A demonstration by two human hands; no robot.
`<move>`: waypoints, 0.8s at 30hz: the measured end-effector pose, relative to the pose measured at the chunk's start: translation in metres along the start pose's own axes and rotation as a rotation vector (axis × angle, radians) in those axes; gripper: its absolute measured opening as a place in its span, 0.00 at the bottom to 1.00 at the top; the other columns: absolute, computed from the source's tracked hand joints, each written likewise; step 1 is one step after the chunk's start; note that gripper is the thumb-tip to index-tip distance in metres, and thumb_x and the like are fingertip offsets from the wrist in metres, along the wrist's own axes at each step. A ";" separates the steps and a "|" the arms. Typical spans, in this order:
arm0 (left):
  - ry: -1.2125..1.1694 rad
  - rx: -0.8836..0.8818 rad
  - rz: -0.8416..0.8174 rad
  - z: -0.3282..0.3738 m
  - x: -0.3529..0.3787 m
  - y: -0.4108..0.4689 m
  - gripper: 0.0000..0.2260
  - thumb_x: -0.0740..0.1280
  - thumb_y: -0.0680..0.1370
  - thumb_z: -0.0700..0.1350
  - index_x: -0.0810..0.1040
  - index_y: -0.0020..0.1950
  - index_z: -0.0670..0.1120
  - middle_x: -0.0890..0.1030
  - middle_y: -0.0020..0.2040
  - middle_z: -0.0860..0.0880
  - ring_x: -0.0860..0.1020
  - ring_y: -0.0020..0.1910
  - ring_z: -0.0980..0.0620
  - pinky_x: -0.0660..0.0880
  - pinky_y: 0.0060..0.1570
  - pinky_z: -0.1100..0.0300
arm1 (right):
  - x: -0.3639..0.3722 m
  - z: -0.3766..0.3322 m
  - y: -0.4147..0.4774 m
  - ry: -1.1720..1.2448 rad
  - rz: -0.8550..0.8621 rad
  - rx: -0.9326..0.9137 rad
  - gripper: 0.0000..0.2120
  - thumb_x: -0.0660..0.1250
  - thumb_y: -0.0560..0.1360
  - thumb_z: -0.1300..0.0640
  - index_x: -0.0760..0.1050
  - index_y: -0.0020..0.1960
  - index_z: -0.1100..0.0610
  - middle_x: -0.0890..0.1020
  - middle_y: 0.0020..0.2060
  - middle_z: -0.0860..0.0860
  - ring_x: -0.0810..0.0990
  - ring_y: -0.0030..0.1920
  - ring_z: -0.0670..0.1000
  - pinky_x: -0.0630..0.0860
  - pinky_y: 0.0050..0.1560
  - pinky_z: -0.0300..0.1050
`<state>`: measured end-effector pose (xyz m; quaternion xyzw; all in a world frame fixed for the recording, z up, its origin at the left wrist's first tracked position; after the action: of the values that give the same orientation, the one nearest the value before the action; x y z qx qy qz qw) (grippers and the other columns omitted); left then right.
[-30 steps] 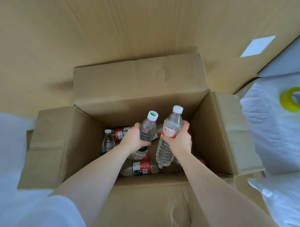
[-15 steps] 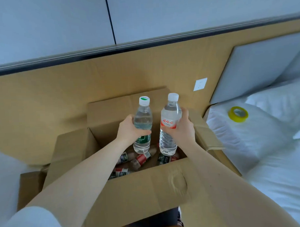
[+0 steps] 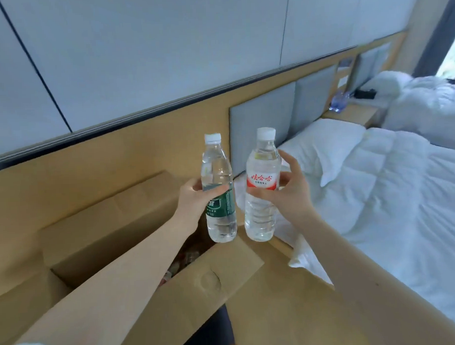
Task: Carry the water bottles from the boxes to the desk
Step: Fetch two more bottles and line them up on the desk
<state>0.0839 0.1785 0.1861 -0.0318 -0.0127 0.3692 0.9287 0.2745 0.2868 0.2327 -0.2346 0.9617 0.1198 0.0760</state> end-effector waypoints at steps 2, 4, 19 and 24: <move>-0.065 -0.031 -0.097 0.004 0.048 -0.004 0.10 0.76 0.70 0.42 0.79 0.49 0.48 0.83 0.44 0.52 0.81 0.43 0.56 0.74 0.39 0.64 | -0.047 -0.002 -0.007 -0.006 0.089 0.022 0.37 0.83 0.61 0.57 0.67 0.63 0.48 0.81 0.44 0.42 0.81 0.41 0.36 0.78 0.43 0.33; -0.123 -0.079 -0.201 0.006 0.099 -0.012 0.12 0.75 0.71 0.45 0.79 0.52 0.48 0.84 0.47 0.49 0.82 0.44 0.54 0.75 0.39 0.61 | -0.099 -0.001 -0.019 -0.016 0.182 0.043 0.34 0.83 0.59 0.54 0.72 0.60 0.52 0.84 0.45 0.45 0.82 0.42 0.40 0.80 0.46 0.39; -0.038 -0.162 -0.879 -0.008 0.503 -0.255 0.27 0.67 0.70 0.67 0.80 0.59 0.48 0.80 0.59 0.41 0.80 0.56 0.42 0.74 0.58 0.50 | -0.473 0.034 -0.259 0.339 0.678 0.118 0.09 0.72 0.73 0.52 0.81 0.48 0.37 0.85 0.47 0.46 0.83 0.52 0.53 0.77 0.57 0.62; 0.050 -0.223 -1.056 -0.032 0.586 -0.357 0.32 0.66 0.69 0.70 0.77 0.62 0.47 0.80 0.59 0.43 0.78 0.59 0.44 0.74 0.62 0.49 | -0.554 0.049 -0.354 0.337 0.859 0.206 0.11 0.66 0.78 0.52 0.75 0.60 0.50 0.83 0.47 0.47 0.85 0.38 0.50 0.82 0.34 0.48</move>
<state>0.7559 0.3198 0.1783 -0.1285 -0.0439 -0.1526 0.9789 0.9318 0.2353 0.2294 0.1771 0.9775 0.0047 -0.1147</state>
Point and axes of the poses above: each hand's wrist, its own y-axis towards the middle knuckle, its own x-axis out of the palm, z = x × y, the point moved 9 cm from there along y, towards the middle knuckle
